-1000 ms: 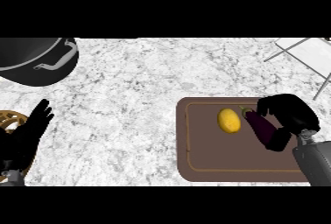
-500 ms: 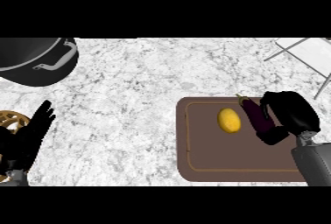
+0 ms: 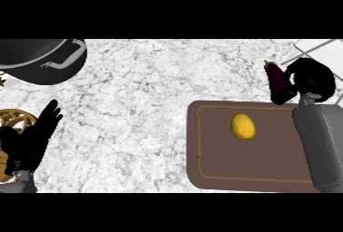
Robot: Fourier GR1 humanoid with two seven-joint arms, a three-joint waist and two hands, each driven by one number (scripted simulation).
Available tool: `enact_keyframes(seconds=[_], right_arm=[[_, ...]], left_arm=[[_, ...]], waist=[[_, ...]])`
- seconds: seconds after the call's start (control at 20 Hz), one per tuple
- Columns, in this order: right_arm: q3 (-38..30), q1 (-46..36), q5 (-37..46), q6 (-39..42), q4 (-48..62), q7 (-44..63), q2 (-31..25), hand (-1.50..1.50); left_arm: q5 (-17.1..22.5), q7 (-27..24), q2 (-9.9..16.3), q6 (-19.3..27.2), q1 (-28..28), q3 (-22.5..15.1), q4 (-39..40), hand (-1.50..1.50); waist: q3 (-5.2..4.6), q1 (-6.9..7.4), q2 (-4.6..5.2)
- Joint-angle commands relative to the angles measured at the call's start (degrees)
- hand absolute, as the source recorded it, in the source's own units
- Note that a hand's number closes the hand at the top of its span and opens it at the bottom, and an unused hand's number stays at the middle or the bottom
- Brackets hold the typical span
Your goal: Pick the eggplant from the tray and place it in the tiered shelf
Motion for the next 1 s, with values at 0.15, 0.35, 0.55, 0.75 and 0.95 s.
enact_keyframes(seconds=[0.15,0.35,0.55,0.75,0.95], right_arm=[[-3.4,-10.9,1.1,-3.4,2.3,10.5,1.8,1.50],[-5.4,-15.3,-2.4,-1.2,-5.4,16.9,4.9,1.50],[-8.6,-12.0,-6.5,-0.3,-16.1,16.9,2.8,1.50],[-8.0,-16.3,-7.0,4.1,-24.4,23.2,1.8,1.50],[-8.1,-22.2,-6.9,5.9,-22.3,26.7,-0.7,1.50]], left_arm=[[1.0,-0.6,2.0,-2.1,-1.0,2.3,2.9,0.00],[0.0,1.0,-0.2,0.1,-0.3,1.0,0.7,0.00],[-1.1,-2.0,-1.2,0.9,2.7,1.1,0.7,0.00],[0.2,1.0,-0.3,0.1,0.2,2.0,1.0,0.00],[-0.7,1.2,-1.0,0.1,1.9,1.2,-2.3,0.00]], waist=[[-0.04,-1.49,-0.44],[-0.04,-1.88,-0.74],[-0.04,-2.60,-0.91],[-0.06,-2.73,-0.96],[-0.04,-1.71,-0.67]])
